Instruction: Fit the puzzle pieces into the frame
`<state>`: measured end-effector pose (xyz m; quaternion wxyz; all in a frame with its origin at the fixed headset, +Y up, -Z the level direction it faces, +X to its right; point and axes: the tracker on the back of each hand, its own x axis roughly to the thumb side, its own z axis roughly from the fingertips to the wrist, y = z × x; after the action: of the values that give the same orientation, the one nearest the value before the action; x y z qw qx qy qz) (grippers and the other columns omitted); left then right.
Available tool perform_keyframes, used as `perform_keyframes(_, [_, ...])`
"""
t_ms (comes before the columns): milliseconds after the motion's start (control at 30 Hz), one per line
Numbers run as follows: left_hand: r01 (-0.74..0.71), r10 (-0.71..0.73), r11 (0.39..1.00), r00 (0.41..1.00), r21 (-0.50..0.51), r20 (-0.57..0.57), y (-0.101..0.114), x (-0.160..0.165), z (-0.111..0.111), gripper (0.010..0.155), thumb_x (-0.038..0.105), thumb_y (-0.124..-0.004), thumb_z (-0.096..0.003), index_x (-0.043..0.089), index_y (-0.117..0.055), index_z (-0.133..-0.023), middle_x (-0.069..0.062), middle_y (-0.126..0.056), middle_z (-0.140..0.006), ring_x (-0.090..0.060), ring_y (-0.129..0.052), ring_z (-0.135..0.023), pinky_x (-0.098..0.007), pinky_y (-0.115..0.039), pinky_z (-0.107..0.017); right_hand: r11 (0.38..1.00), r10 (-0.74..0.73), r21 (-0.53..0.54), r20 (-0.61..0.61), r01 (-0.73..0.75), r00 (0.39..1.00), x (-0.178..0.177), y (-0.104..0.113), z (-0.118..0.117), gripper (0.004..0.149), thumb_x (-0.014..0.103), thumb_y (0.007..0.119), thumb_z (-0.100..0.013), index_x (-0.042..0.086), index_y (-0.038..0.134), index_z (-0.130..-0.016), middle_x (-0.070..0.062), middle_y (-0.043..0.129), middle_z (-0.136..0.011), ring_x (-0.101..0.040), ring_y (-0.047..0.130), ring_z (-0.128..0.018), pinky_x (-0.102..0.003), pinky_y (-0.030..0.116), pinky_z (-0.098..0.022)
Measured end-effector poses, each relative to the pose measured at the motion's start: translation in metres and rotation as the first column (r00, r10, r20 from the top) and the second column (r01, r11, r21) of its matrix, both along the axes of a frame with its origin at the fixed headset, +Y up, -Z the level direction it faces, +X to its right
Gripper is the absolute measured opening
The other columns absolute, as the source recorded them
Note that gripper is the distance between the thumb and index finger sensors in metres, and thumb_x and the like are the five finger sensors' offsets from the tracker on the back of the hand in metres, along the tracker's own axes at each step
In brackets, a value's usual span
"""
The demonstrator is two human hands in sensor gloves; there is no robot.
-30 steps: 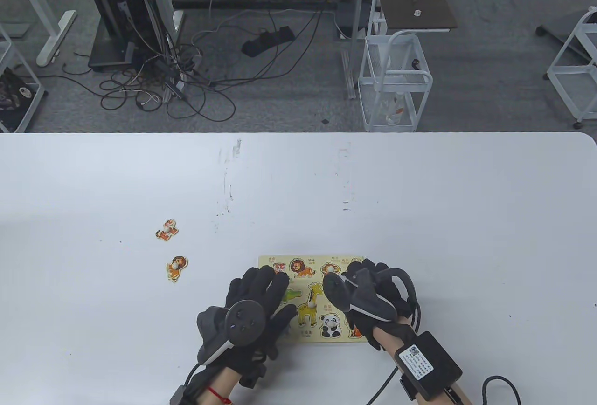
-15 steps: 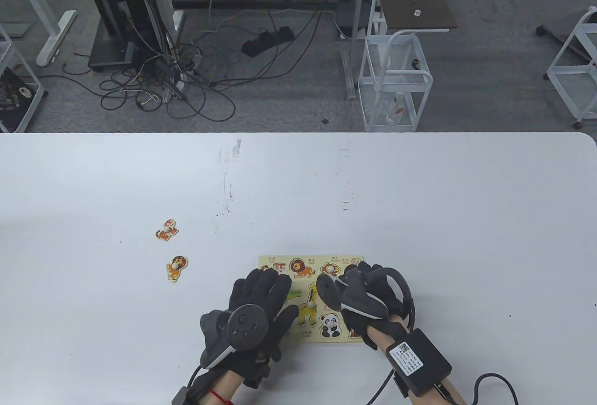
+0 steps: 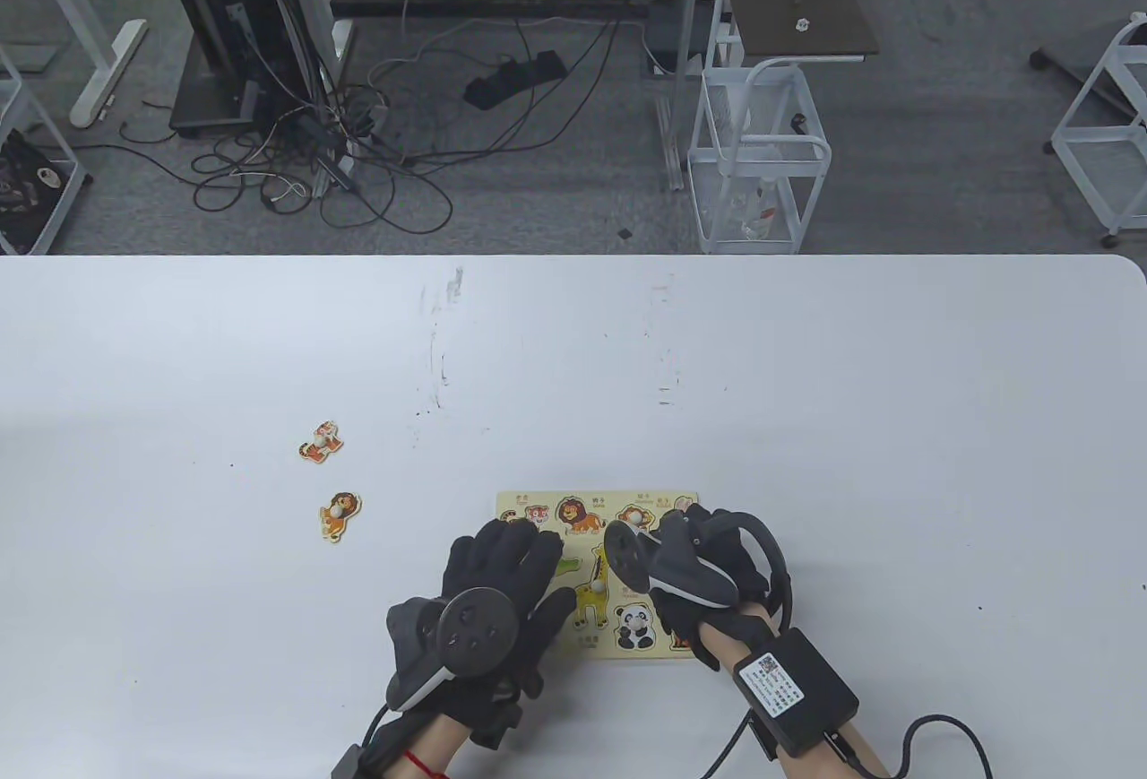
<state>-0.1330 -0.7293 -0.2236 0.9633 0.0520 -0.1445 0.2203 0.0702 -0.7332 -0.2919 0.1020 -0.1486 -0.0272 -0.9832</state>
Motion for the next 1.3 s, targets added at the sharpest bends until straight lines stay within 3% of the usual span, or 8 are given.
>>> perform_keyframes(267, [0.0,0.0,1.0,1.0,0.003,-0.013,0.001,-0.001,0.0,0.064,0.06,-0.072,-0.0457,0.03,-0.074,-0.102,-0.008,-0.071,-0.112,-0.041,-0.068,-0.105,-0.058,-0.042,-0.079,1.0,0.011,-0.018,0.014,-0.011,1.0,0.0,-0.001,0.0,0.046,0.04,0.098,-0.032,0.013,0.098,-0.069,-0.012,0.096,-0.067,-0.033,0.098,-0.044,-0.057,0.08,-0.043])
perform_keyframes(367, [0.001,-0.001,1.0,1.0,0.007,-0.014,0.001,-0.001,0.0,0.064,0.06,-0.071,-0.0458,0.03,-0.074,-0.102,-0.008,-0.07,-0.112,-0.041,-0.068,-0.106,-0.058,-0.042,-0.078,0.998,0.014,-0.056,0.037,-0.012,0.999,0.001,0.001,-0.001,0.047,0.043,0.091,-0.036,0.013,0.096,-0.071,-0.012,0.095,-0.07,-0.034,0.097,-0.047,-0.059,0.077,-0.047])
perform_keyframes(500, [-0.001,0.002,1.0,1.0,0.012,-0.02,0.002,-0.003,0.001,0.065,0.06,-0.071,-0.0458,0.03,-0.073,-0.103,-0.012,-0.068,-0.113,-0.042,-0.066,-0.106,-0.058,-0.041,-0.079,0.991,-0.074,-0.104,0.08,0.082,0.994,0.008,0.01,0.001,0.059,0.05,0.081,-0.038,0.015,0.087,-0.084,-0.013,0.089,-0.081,-0.039,0.095,-0.058,-0.062,0.071,-0.053])
perform_keyframes(667, [0.027,-0.027,1.0,0.999,0.002,-0.019,0.0,-0.001,0.001,0.065,0.059,-0.073,-0.046,0.03,-0.072,-0.104,-0.011,-0.065,-0.114,-0.042,-0.066,-0.106,-0.058,-0.041,-0.079,0.968,-0.251,-0.014,0.073,0.252,0.965,0.019,0.034,0.021,0.062,0.052,0.079,-0.039,0.017,0.082,-0.09,-0.013,0.079,-0.092,-0.045,0.087,-0.077,-0.067,0.064,-0.058])
perform_keyframes(867, [0.048,-0.047,0.998,0.999,0.036,-0.011,0.001,0.002,0.003,0.064,0.058,-0.074,-0.0459,0.03,-0.073,-0.103,-0.011,-0.066,-0.114,-0.041,-0.068,-0.105,-0.058,-0.041,-0.079,0.876,-0.473,0.125,0.037,0.466,0.88,0.037,0.052,0.055,0.065,0.053,0.078,-0.039,0.02,0.076,-0.095,-0.012,0.074,-0.099,-0.05,0.077,-0.089,-0.07,0.059,-0.061])
perform_keyframes(1000, [0.068,-0.067,0.997,0.998,0.038,-0.012,0.0,0.003,0.003,0.063,0.058,-0.074,-0.0459,0.029,-0.073,-0.103,-0.01,-0.067,-0.113,-0.041,-0.068,-0.105,-0.058,-0.041,-0.079,0.794,-0.582,0.193,-0.028,0.576,0.812,0.045,0.048,0.068,0.064,0.053,0.079,-0.04,0.021,0.076,-0.095,-0.011,0.073,-0.1,-0.049,0.075,-0.092,-0.07,0.058,-0.063])
perform_keyframes(1133, [0.095,-0.094,0.995,0.995,0.032,-0.01,-0.002,0.005,0.004,0.063,0.058,-0.074,-0.0458,0.029,-0.073,-0.102,-0.011,-0.067,-0.113,-0.042,-0.068,-0.105,-0.058,-0.042,-0.079,0.692,-0.659,0.347,-0.054,0.632,0.751,0.059,0.036,0.074,0.063,0.054,0.082,-0.038,0.021,0.079,-0.093,-0.01,0.079,-0.097,-0.046,0.08,-0.09,-0.068,0.061,-0.062])
perform_keyframes(1300, [0.131,-0.132,0.991,0.991,0.03,0.005,-0.003,0.009,0.006,0.064,0.057,-0.074,-0.0458,0.028,-0.073,-0.103,-0.011,-0.065,-0.114,-0.039,-0.069,-0.106,-0.056,-0.045,-0.079,0.695,-0.686,0.298,-0.001,0.654,0.728,0.07,0.023,0.071,0.069,0.058,0.081,-0.037,0.026,0.072,-0.098,-0.008,0.075,-0.1,-0.045,0.075,-0.095,-0.067,0.058,-0.064])
